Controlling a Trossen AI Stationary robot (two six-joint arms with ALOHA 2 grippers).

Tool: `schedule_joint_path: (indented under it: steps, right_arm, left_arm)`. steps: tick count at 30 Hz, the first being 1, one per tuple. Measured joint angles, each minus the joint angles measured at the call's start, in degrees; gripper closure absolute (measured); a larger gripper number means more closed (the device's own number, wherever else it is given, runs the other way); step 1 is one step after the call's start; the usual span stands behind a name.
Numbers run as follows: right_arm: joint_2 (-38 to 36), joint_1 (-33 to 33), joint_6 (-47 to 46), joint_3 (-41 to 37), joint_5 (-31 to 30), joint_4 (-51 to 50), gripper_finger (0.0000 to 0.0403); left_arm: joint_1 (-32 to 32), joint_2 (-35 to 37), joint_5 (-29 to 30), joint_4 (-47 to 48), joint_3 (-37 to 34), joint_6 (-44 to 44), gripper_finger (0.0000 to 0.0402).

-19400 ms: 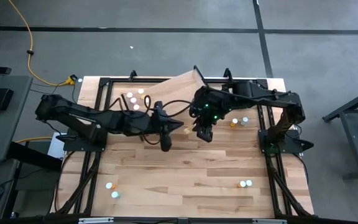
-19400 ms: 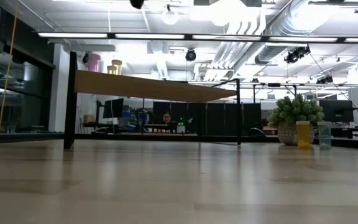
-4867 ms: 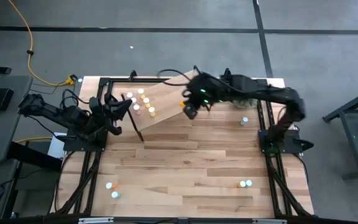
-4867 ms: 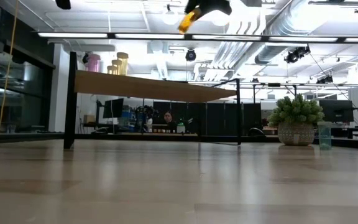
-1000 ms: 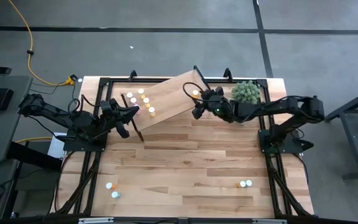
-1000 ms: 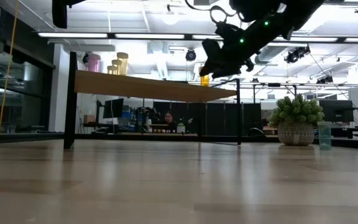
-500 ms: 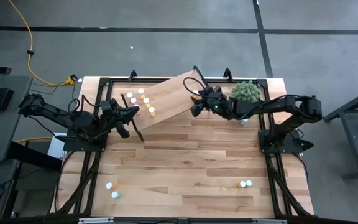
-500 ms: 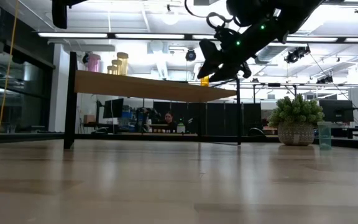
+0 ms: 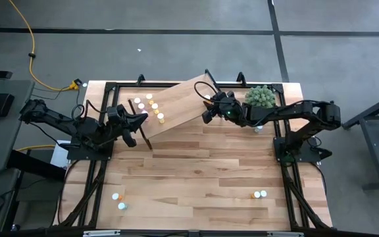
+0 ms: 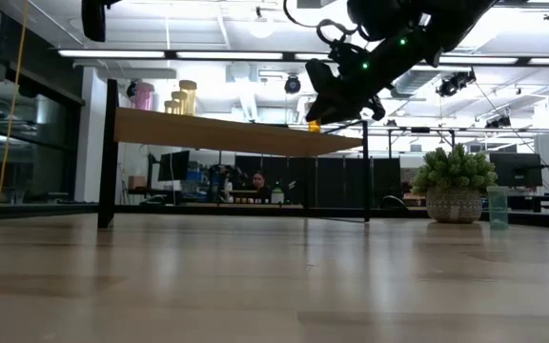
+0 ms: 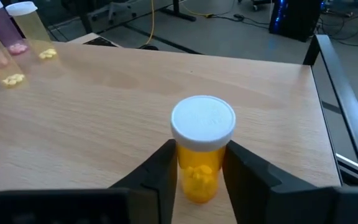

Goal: Pick and place medicine bottles onto shelf by color
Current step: Put the top right orange pill bottle on the shelf

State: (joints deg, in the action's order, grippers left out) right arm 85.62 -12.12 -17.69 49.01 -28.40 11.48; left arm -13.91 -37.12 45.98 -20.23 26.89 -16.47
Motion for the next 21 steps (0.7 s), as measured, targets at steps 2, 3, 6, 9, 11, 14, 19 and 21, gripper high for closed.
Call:
schedule_joint_path:
  steps: [2,3,6,9,11,14,19,21]
  right_arm:
    - [0.0,0.0,0.1,0.0,0.3,0.0,0.0302]
    - [0.0,0.0,0.1,0.2,0.9,0.0,0.0305]
    - [0.0,0.0,1.5,2.0,4.9,-0.1,0.0311]
    - [0.0,0.6,4.7,5.6,9.3,-0.2,0.0311]
    - [0.4,1.3,6.3,8.7,9.5,-0.4,0.0312]
    - [2.7,2.2,8.8,13.8,9.5,-0.6,0.0312]
    - [11.2,2.5,12.5,23.2,9.6,-0.8,0.0312]
    - [15.1,2.3,12.9,27.2,10.9,-1.0,0.0312]
  left_arm:
    - [0.0,0.0,-1.8,-1.6,0.0,-0.1,0.0401]
    - [0.0,0.0,-2.6,-2.9,0.0,-0.1,0.0401]
    - [0.0,0.0,-5.2,-9.4,0.0,0.1,0.0401]
    - [0.0,0.2,-7.2,-17.3,0.0,0.2,0.0401]
    - [0.0,0.5,-7.6,-21.1,0.0,1.6,0.0401]
    - [0.0,1.0,-7.8,-23.2,0.0,4.3,0.0401]
    - [0.0,1.2,-7.5,-22.9,0.0,4.6,0.0401]
    - [0.0,1.2,-7.7,-23.0,0.0,4.1,0.0401]
